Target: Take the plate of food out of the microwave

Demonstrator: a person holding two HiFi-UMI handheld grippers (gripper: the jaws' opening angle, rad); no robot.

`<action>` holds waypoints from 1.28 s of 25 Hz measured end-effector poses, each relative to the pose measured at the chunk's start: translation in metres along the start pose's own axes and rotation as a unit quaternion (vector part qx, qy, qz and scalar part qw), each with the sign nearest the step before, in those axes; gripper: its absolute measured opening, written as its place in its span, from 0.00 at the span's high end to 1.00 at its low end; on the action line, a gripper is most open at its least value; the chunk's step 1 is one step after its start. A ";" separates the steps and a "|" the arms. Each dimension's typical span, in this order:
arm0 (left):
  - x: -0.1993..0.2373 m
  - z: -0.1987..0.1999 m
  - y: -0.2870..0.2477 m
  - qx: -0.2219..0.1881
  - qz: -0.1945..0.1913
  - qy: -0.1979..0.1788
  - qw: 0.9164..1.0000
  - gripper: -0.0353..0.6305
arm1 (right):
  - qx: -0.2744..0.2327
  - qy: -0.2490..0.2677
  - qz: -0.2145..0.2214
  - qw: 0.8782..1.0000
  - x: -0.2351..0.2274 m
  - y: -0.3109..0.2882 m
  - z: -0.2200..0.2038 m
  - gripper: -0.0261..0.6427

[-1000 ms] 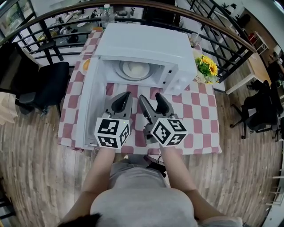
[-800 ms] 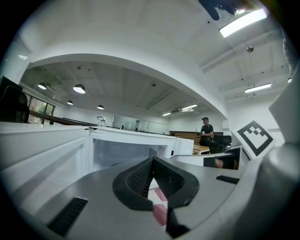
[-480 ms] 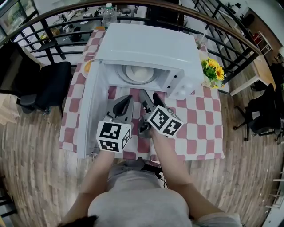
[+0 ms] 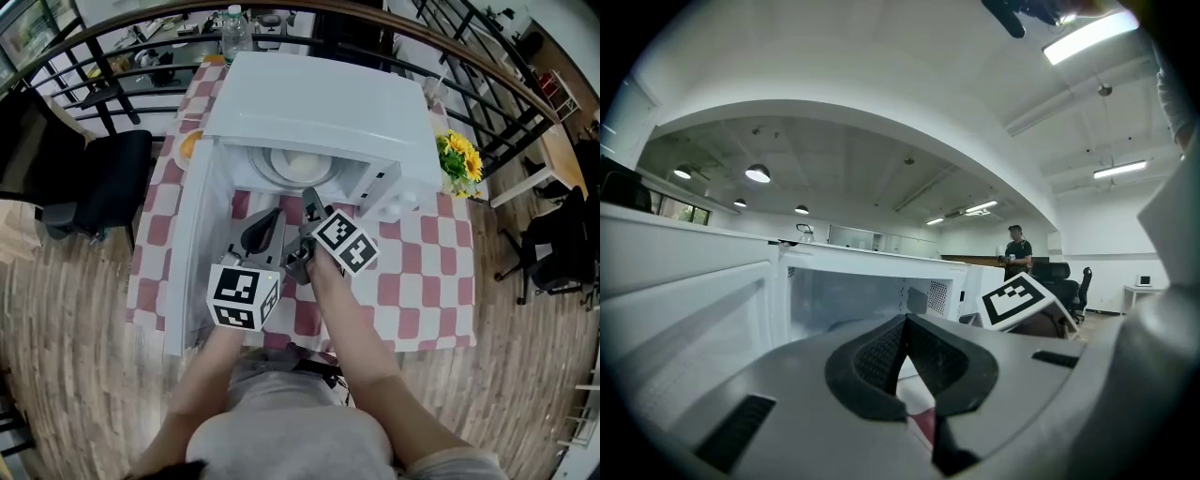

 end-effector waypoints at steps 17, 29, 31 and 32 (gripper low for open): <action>0.015 -0.004 0.004 -0.007 -0.009 0.003 1.000 0.94 | 0.008 -0.108 -0.153 0.982 -0.013 -0.063 -0.024 0.48; 0.021 -0.008 0.007 0.000 0.003 0.004 1.000 0.94 | 0.027 -0.119 -0.229 0.966 -0.019 -0.074 -0.027 0.50; 0.023 -0.008 0.007 0.000 0.006 0.003 1.000 0.94 | 0.030 -0.119 -0.225 0.967 -0.019 -0.074 -0.027 0.51; 0.023 -0.008 0.007 0.000 0.007 0.003 1.000 0.94 | 0.032 -0.117 -0.222 0.967 -0.019 -0.073 -0.027 0.52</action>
Point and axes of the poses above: the fingertips, and each gripper's own axes: y backward along the fingers, x to its left, z out of its top, the point moved 8 cm from there along y, backward along the fingers, and after that the axes turned 15 degrees about -x, right-handed, at the moved point
